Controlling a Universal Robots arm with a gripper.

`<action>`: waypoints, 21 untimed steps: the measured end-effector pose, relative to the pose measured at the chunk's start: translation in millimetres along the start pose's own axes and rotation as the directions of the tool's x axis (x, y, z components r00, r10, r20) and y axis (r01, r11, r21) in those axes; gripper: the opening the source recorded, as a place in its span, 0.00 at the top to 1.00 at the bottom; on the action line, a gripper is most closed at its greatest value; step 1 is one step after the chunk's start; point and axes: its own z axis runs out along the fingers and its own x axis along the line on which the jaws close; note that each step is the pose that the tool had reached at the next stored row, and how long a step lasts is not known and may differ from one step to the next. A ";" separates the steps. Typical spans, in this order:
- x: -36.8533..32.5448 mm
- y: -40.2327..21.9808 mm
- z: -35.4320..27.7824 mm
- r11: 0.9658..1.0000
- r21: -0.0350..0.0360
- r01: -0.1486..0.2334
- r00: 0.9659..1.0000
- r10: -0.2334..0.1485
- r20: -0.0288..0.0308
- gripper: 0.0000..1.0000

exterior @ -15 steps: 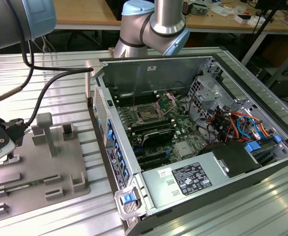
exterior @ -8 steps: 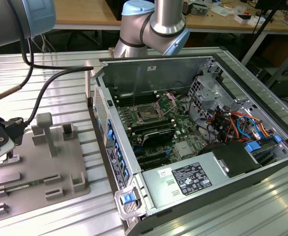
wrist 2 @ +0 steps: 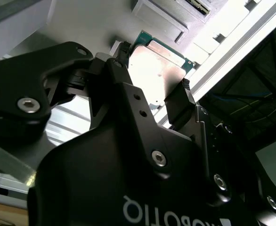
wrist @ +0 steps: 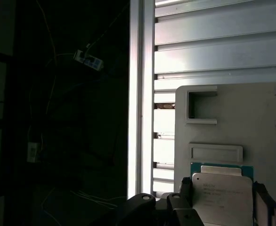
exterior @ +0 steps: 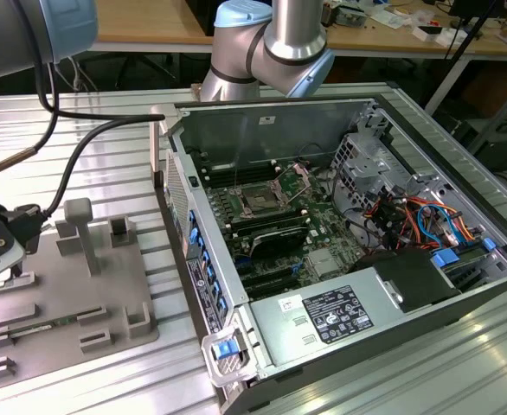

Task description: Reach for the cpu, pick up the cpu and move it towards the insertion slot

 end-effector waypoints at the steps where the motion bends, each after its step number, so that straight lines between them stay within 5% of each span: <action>1: 0.0 0.0 -0.6 1.000 0.000 0.000 1.000 0.000 0.000 0.45; 21: 0.3 0.4 -10.9 1.000 0.000 0.000 1.000 0.000 0.000 0.45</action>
